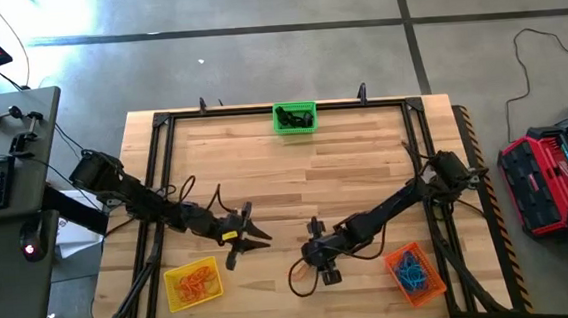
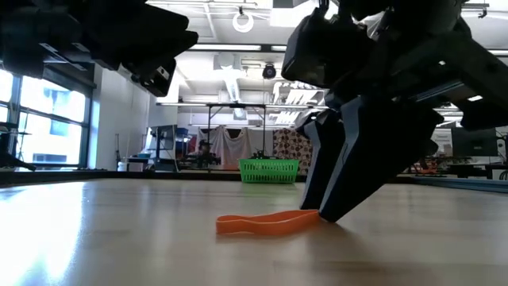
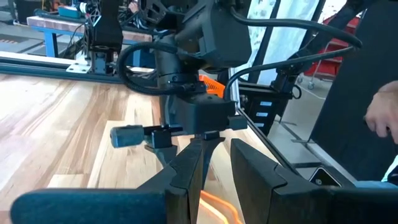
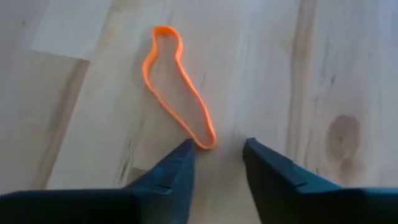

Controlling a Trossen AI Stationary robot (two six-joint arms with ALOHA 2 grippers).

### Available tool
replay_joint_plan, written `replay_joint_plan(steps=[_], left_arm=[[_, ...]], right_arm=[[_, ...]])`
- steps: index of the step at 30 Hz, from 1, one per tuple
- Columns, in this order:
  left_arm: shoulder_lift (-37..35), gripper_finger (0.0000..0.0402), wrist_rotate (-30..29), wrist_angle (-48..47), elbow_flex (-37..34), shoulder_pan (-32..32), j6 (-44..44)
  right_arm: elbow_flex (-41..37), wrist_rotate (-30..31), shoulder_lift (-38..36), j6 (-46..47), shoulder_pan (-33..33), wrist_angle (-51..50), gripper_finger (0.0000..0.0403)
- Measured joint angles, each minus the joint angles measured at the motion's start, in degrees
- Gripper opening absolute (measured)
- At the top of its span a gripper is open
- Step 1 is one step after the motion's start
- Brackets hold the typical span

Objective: Sort rubber bands into baskets
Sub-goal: Put the orange rubber band into the yellow bin

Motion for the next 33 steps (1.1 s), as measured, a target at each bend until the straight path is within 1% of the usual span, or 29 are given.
replay_joint_plan(steps=[4,8,9,12,15,18,21,25,28,33], left_arm=[[0.0,0.0074,0.0,0.0,0.0,0.0,0.0],[0.0,0.0074,0.0,0.0,0.0,0.0,0.0],[0.0,0.0074,0.0,0.0,0.0,0.0,0.0],[0.0,0.0074,0.0,0.0,0.0,0.0,0.0],[0.0,0.0074,-0.1,-0.1,0.0,0.0,0.1],[0.0,0.0074,-1.3,-0.6,0.0,0.0,0.1],[0.0,0.0074,-4.2,-2.2,0.1,0.0,-0.2],[0.0,0.0085,-8.5,-9.6,1.8,0.0,-0.5],[0.0,0.0102,-9.6,-17.5,4.3,0.0,-0.9],[0.0,0.0140,-10.0,-25.8,8.0,-0.4,-0.9]], right_arm=[[0.2,-2.3,1.0,-1.4,-0.2,0.8,0.0082],[0.1,-2.7,0.8,-2.9,-0.2,0.9,0.0019],[0.1,-2.5,0.7,-3.2,-0.1,1.0,0.0010],[0.4,-1.6,0.0,-3.6,-0.3,0.2,0.0009],[1.0,0.9,-1.0,-4.5,-0.8,-0.7,0.0003],[1.6,4.8,-2.8,-5.4,-1.2,-0.6,0.0003],[1.6,10.0,-4.7,-5.4,-1.7,-0.7,0.0002],[1.6,18.3,-7.5,-6.2,-2.1,0.0,0.0001],[1.6,23.0,-8.9,-6.2,-2.0,-0.1,0.0001],[1.7,25.3,-9.8,-6.8,-2.0,0.1,0.0001]])
